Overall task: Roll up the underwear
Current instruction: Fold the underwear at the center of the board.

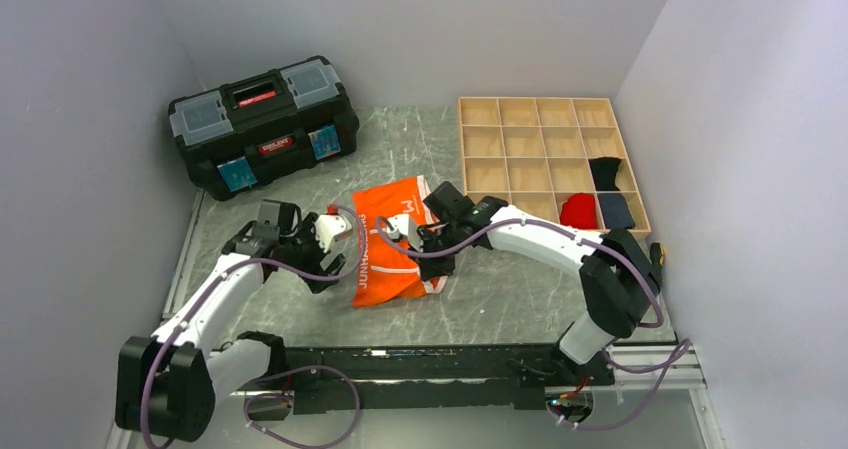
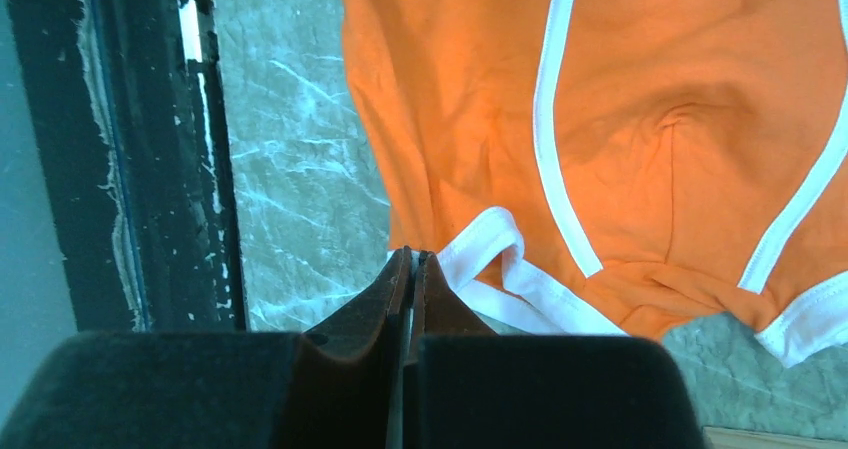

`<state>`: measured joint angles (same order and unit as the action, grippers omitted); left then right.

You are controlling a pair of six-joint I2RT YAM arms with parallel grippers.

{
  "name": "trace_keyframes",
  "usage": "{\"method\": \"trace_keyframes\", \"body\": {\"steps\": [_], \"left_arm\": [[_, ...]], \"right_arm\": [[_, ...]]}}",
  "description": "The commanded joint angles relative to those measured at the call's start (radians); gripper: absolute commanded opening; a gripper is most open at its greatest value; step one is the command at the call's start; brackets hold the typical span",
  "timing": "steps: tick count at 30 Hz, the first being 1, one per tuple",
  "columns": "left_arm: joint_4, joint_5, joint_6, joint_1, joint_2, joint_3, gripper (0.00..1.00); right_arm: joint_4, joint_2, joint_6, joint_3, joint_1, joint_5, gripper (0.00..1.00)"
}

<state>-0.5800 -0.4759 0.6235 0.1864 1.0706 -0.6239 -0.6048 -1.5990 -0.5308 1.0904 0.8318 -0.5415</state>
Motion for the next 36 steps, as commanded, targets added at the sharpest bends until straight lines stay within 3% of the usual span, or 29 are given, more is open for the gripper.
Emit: {"method": "trace_keyframes", "body": {"steps": [1,5,11,20,36], "left_arm": [[0.027,-0.101,0.080,0.005,-0.077,0.002,0.93],[0.006,-0.081,0.111,0.079,-0.101,-0.004,0.89],[0.031,0.080,0.088,0.345,-0.081,0.020,0.80],[0.125,0.248,0.054,0.575,-0.033,0.079,0.72],[0.176,0.380,0.039,0.703,0.065,0.082,0.54]], "right_arm": [[-0.050,0.003,-0.014,0.046,-0.042,-0.147,0.00],[-0.055,-0.029,-0.019,0.057,-0.060,-0.170,0.00],[-0.069,-0.076,-0.020,0.073,-0.088,-0.205,0.00],[-0.079,-0.114,-0.007,0.089,-0.154,-0.262,0.00],[-0.081,-0.133,-0.010,0.085,-0.169,-0.274,0.00]]}}
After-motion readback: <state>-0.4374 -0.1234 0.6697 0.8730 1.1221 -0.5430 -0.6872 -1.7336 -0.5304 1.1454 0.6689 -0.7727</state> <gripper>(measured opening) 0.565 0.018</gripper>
